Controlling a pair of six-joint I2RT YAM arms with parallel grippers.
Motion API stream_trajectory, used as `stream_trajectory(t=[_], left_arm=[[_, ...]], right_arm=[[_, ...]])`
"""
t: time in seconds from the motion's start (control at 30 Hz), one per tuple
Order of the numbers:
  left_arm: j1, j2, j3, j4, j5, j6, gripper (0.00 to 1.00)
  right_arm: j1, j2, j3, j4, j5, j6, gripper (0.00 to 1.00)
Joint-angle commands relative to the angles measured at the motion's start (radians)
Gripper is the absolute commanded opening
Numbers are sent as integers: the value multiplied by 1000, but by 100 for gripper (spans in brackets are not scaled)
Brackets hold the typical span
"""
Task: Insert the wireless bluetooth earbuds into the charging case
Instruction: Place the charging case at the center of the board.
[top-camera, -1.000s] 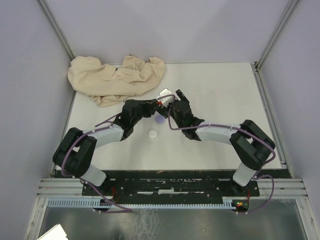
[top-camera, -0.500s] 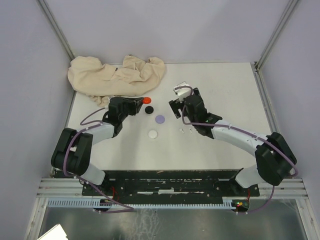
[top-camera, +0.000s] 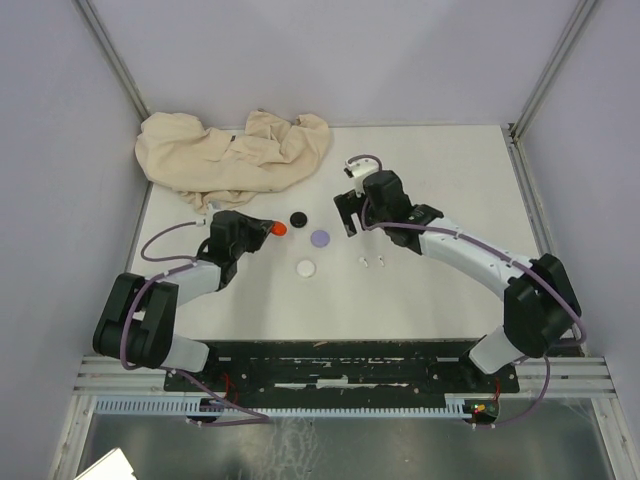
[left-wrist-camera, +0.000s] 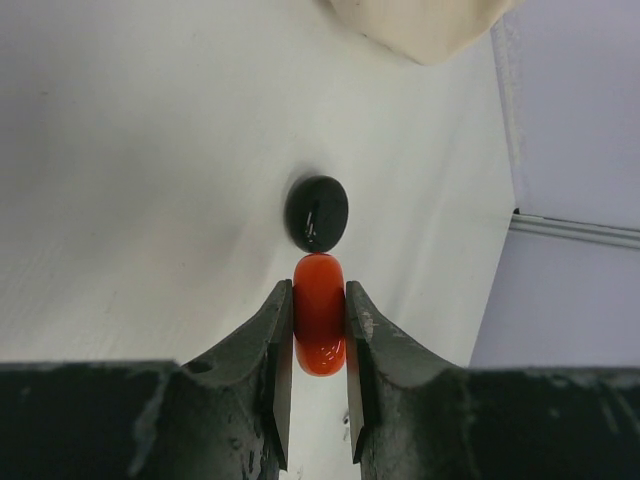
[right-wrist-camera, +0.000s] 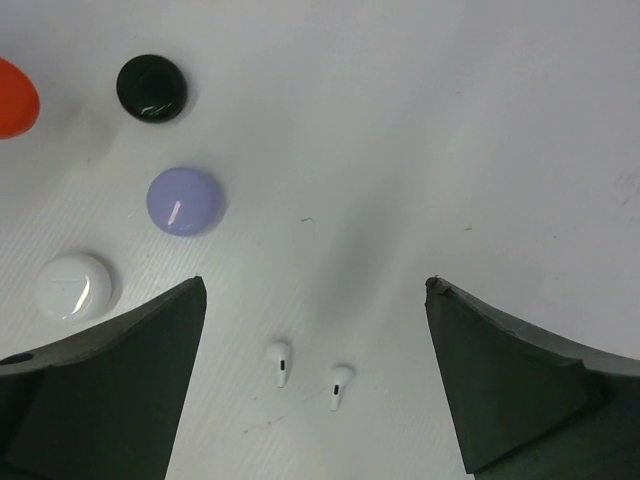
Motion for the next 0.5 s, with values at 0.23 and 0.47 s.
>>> stream_trajectory(t=[0.23, 0.47], left_arm=[[3, 38, -42, 78, -34, 106, 3], [13, 78, -49, 108, -12, 108, 3]], right_arm=[[56, 174, 160, -110, -275, 31, 97], [118, 253, 193, -108, -323, 46, 96]])
